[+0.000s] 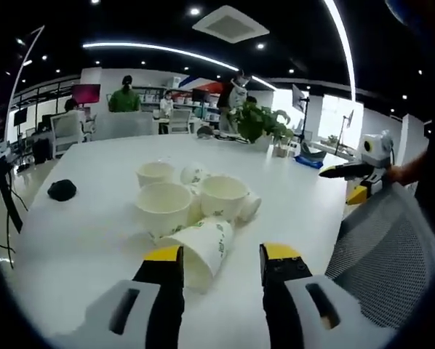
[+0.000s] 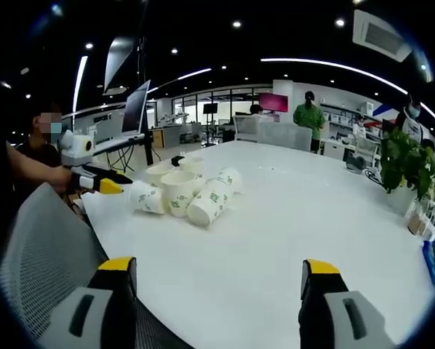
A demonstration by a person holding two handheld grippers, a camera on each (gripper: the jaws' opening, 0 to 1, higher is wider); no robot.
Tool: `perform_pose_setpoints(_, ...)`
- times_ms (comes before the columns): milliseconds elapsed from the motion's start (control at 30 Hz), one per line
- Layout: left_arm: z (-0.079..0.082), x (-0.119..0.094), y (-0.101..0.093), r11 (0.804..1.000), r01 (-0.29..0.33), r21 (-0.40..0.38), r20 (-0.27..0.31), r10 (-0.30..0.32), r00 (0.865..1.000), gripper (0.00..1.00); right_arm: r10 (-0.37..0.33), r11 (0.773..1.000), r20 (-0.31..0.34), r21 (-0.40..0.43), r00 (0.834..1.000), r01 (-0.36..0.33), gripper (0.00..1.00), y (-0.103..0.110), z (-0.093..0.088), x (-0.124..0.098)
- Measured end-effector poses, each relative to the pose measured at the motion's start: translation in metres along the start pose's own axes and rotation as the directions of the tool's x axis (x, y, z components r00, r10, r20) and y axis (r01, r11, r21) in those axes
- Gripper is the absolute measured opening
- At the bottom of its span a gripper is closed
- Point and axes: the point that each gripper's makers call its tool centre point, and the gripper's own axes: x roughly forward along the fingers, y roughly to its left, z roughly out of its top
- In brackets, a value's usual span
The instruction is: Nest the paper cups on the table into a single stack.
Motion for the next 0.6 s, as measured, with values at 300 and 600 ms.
perform_pose_setpoints(300,-0.006,0.010,0.005,0.981,0.046,-0.189,0.036,-0.040,0.999,0.29,-0.001,1.000,0.006,0.000,1.000,0.001,0.94,-0.001,0.000,-0.001)
perform_pose_setpoints(600,-0.004,0.010,0.006,0.965,0.086,-0.249,0.073,-0.070,0.995,0.11,0.004,1.000,-0.001,0.000,1.000,-0.004,0.93,0.001,0.000,0.000)
